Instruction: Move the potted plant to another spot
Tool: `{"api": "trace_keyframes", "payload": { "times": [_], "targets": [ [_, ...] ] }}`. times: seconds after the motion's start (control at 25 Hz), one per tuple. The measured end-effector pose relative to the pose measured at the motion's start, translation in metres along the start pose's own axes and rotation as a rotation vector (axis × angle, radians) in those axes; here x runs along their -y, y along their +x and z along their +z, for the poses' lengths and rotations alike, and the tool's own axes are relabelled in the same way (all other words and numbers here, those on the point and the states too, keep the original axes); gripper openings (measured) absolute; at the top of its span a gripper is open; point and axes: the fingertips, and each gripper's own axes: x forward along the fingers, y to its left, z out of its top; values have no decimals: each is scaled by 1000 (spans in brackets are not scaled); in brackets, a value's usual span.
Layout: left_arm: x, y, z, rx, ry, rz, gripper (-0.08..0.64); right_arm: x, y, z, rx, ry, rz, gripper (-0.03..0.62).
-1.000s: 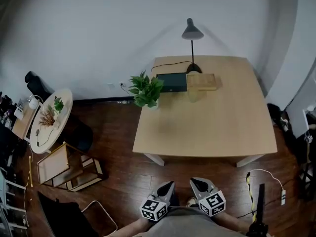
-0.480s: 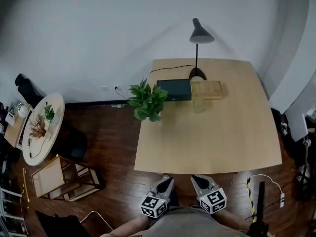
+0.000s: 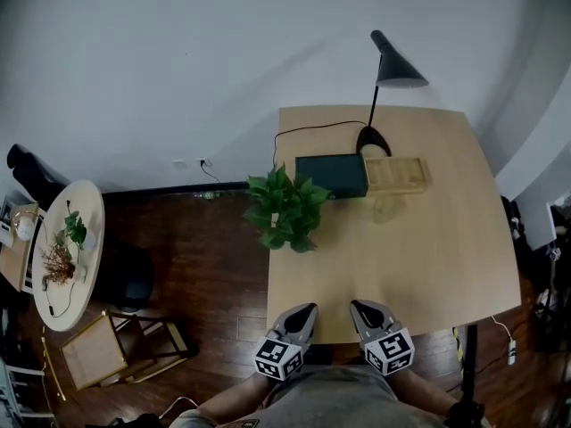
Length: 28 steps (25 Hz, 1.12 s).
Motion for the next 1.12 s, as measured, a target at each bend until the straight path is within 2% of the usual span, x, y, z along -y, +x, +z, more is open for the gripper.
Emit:
{"api": "trace_keyframes", "payload": {
  "times": [0.24,0.48,0.64,0.84,1.12],
  "targets": [
    [-36,9,8,-15,-9,11,0,4,35,13,4,-7,-12,6],
    [-60,22,8,-25,-23,73,0,27,59,15,-20,-20,7,6],
    [-80,27,6,-30,-21,138,0,41,78,17,-39,-53,42,6],
    [-111,40,7,-47,23,201,0,57,113,15,-70,-99,92,6],
    [-153,56,-4,-80,58,269,0,64,160,9,-103,-175,197,12]
  ]
}}
